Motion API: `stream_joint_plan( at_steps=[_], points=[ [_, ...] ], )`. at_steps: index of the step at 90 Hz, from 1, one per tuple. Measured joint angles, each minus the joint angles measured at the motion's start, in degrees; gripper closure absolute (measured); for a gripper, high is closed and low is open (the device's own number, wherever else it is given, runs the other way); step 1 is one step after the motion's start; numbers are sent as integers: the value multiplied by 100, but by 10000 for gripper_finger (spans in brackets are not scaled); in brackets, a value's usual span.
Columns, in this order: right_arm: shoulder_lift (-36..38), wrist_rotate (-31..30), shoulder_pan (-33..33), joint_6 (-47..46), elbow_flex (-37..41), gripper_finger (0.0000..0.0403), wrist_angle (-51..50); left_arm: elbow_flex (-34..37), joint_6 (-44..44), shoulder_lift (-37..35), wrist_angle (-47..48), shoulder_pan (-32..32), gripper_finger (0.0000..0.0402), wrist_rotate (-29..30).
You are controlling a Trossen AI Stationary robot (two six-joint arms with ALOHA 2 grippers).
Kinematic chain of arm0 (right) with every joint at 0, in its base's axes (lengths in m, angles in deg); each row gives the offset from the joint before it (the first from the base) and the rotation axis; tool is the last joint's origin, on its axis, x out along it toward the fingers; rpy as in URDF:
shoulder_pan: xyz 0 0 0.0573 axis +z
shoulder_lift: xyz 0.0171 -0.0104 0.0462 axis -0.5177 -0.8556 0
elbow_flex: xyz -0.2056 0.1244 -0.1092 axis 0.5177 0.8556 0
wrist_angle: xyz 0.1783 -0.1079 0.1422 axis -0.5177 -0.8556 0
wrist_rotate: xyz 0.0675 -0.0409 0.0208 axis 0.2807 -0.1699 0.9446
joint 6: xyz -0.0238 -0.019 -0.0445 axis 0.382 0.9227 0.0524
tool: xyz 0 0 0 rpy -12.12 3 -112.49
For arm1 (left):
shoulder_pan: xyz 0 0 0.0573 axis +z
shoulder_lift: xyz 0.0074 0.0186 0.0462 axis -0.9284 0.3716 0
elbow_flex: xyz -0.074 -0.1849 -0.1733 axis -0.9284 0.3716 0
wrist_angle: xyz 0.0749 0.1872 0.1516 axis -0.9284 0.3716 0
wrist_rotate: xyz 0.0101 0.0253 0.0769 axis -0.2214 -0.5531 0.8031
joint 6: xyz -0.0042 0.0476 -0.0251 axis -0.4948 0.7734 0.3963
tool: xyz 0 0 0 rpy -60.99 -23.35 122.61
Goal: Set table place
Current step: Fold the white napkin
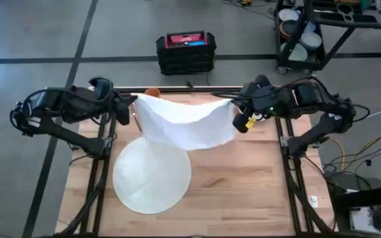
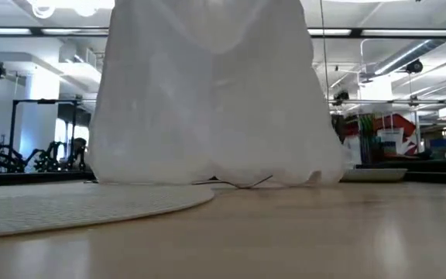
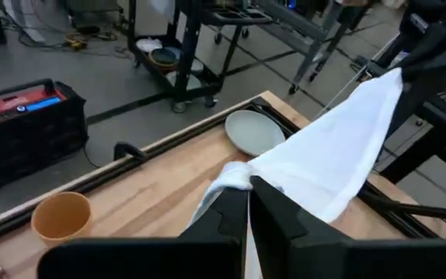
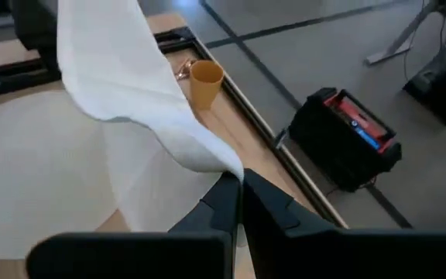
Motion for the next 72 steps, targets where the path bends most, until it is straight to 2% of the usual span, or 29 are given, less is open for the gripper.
stream_joint_plan(
  at_steps=[26,42,72],
  points=[
    [1,-246,-16,-48,-161,403,-179,-481,415,22,91,7,401,485],
    [4,-325,-26,-62,-159,403,-323,-715,439,57,513,7,401,698],
    [4,-289,-24,-320,-152,403,-875,-710,290,336,1059,7,402,744]
  ],
)
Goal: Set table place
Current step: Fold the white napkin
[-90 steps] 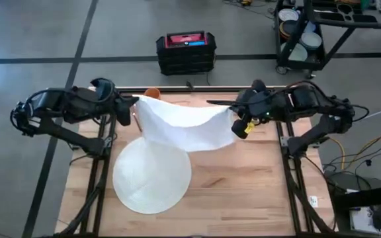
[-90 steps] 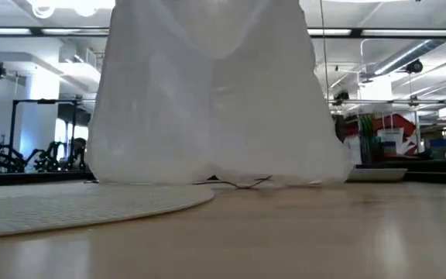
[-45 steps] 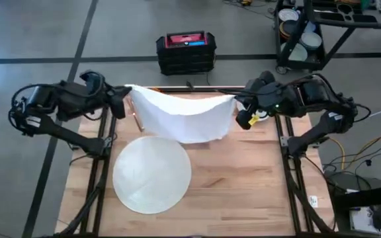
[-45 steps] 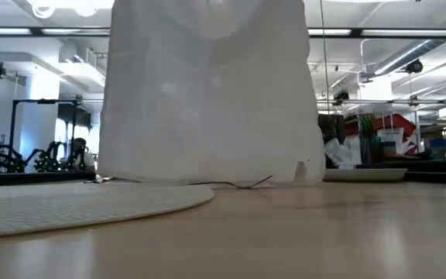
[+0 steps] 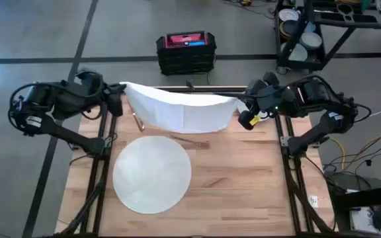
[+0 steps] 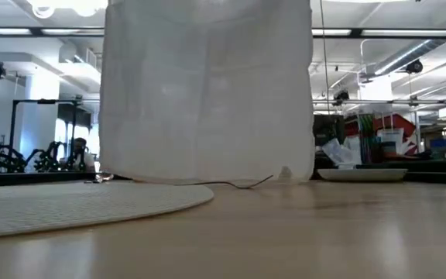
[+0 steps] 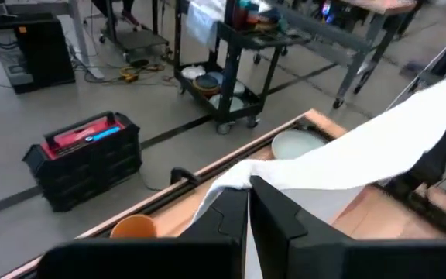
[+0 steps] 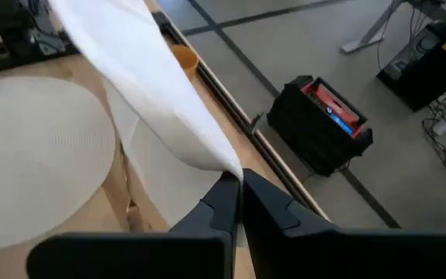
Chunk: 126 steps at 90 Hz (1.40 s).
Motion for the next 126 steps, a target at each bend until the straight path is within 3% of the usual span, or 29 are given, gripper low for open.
stream_joint_plan(
  at_steps=[23,36,80,126],
  points=[
    [-29,41,2,-285,12,403,-519,11,186,566,790,0,402,-3],
    [-63,-46,-15,-237,26,403,-519,11,518,745,788,0,402,66],
    [-82,61,-34,-292,93,403,-670,109,404,470,965,-9,402,295],
    [-79,379,449,-1021,1343,403,-664,2039,-610,15,596,-366,402,-502]
  ],
)
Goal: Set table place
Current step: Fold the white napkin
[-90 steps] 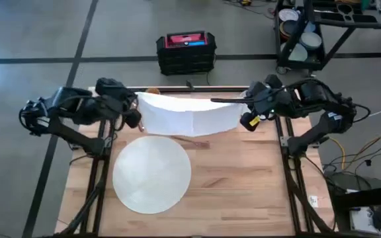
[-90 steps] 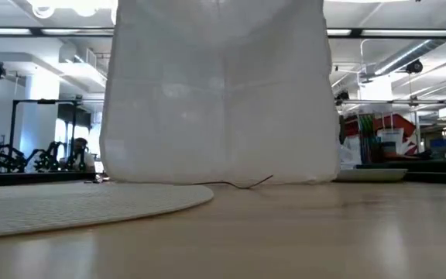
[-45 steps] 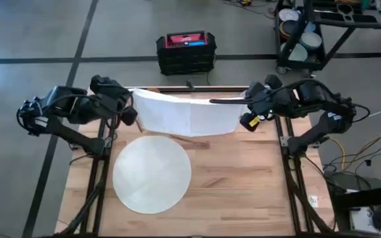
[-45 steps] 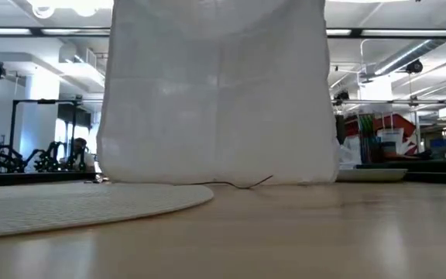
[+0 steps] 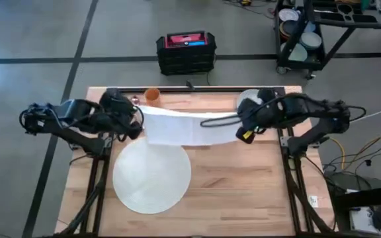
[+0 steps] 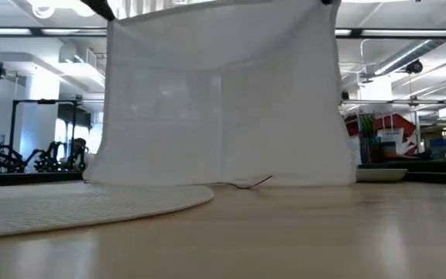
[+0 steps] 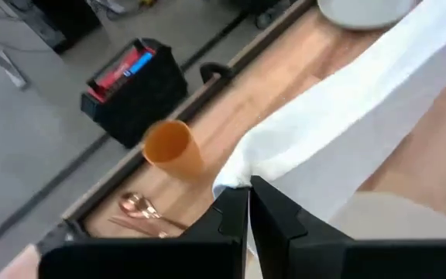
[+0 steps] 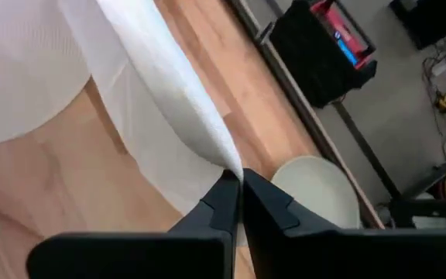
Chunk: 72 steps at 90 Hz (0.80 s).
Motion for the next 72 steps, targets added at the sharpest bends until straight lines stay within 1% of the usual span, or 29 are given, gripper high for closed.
stream_joint_plan(
  at_steps=[24,44,58,72],
  points=[
    [8,292,532,-739,742,403,357,866,-835,-280,-628,-470,402,-374],
    [9,574,978,-1389,1253,403,772,1307,-1346,-303,-980,-805,402,-736],
    [-26,590,1261,-1834,1332,403,850,1526,-1716,-234,-1376,-1093,402,-1048],
    [-74,679,1488,-2168,1343,403,893,1756,-2239,-153,-1743,-1516,402,-1067]
  ],
)
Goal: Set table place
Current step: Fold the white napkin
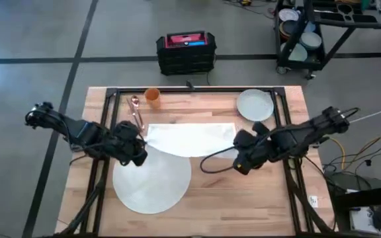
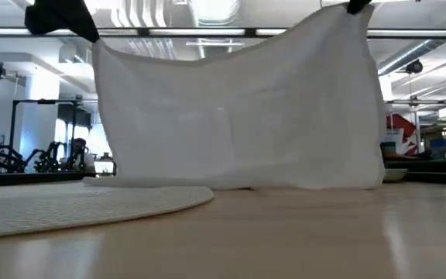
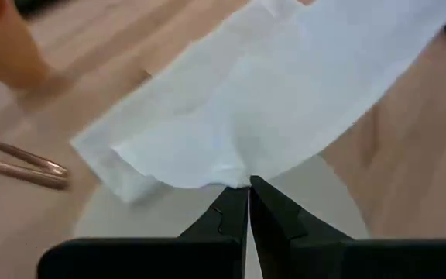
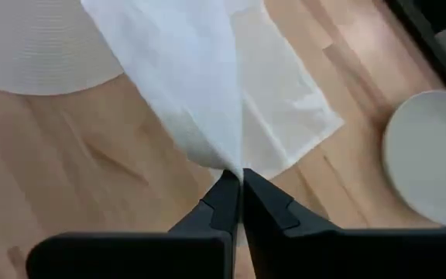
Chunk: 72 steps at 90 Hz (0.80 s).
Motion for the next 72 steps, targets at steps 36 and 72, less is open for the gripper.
stream_joint_plan(
  at_steps=[36,72],
  points=[
    [-36,354,472,-684,291,403,560,74,-1310,403,-361,-1014,402,1],
    [-36,516,970,-1310,892,403,1599,72,-1776,1063,-1159,-1455,402,-144]
  ],
)
